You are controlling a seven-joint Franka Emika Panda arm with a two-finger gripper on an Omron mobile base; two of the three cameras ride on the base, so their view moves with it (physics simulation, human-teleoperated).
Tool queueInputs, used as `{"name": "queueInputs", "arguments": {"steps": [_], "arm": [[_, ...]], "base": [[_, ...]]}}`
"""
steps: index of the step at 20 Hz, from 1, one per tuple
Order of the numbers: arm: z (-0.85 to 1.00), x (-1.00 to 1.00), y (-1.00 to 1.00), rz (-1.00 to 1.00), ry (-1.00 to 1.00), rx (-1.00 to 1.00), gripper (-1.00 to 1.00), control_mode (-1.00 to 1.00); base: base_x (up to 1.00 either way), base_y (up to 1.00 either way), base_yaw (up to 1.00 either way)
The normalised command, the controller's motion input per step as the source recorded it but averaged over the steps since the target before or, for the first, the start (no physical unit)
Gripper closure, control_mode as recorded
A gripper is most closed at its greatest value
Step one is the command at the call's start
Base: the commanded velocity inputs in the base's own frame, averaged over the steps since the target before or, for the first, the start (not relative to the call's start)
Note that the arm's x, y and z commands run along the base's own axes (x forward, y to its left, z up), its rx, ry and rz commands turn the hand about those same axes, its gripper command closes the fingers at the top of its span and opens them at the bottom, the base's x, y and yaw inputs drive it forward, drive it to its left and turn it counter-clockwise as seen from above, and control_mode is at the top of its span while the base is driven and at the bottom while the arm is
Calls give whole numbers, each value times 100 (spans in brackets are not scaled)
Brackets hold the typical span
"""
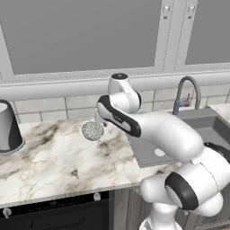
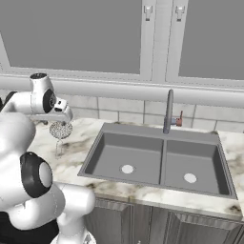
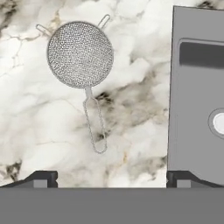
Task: Place the strainer in the left basin and the glass cup in the right basin of the sink.
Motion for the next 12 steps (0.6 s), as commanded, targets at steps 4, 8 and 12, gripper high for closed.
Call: {"name": "queueInputs", "arguments": {"steps": [4,8,12], "arm": [[-47,9,49,2,11,-1,-100,-100],[-29,8,34,3,11,-3,-100,-100],[-12,16,8,0,0,-1,-100,-100]], "base": [[0,0,0],[0,0,0],[0,0,0]]}}
